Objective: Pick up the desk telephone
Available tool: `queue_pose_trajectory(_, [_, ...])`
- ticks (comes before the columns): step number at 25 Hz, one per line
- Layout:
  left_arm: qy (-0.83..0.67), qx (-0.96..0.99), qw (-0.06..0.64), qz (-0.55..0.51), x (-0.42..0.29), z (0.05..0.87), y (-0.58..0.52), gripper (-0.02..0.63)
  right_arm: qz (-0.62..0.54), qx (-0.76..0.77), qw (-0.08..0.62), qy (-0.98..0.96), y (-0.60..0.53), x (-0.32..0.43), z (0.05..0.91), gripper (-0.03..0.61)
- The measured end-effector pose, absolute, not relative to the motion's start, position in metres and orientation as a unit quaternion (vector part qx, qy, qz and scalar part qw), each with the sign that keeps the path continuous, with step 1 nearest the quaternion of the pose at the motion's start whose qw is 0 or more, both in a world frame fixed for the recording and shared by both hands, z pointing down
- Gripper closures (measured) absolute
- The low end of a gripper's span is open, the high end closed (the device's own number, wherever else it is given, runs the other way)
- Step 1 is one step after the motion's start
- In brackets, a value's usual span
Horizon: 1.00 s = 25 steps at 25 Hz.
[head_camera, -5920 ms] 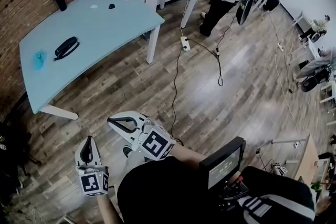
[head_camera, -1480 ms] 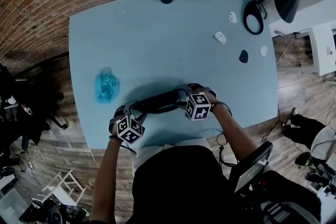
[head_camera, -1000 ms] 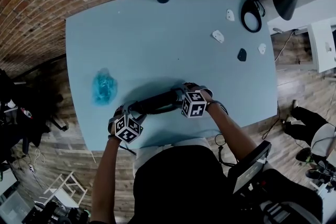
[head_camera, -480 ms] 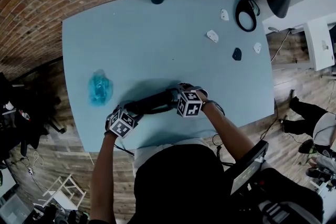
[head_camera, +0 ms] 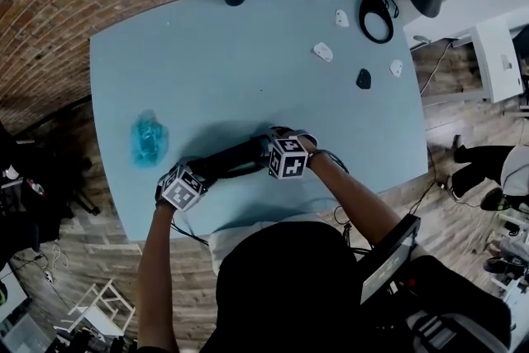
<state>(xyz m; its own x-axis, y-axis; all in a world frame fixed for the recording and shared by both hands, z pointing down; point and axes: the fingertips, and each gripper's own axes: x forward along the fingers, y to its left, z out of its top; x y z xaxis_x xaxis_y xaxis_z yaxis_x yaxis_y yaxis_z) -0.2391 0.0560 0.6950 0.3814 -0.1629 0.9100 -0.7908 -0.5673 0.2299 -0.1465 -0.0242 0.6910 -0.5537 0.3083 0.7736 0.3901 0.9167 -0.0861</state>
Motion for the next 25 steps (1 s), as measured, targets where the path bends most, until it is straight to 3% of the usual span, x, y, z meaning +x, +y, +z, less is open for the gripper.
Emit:
queue_pose_trajectory(9, [-0.344,0.759,0.354,0.425,-0.239,0.7,0.054,0.305,-0.038,-0.182,0.45,-0.873,-0.025,-0.145,0.693,0.33])
queue_pose_trajectory(25, [-0.367,0.753,0.343,0.425,-0.25,0.693,0.062,0.308,-0.051,-0.166,0.426,-0.888,-0.018,-0.158,0.692,0.334])
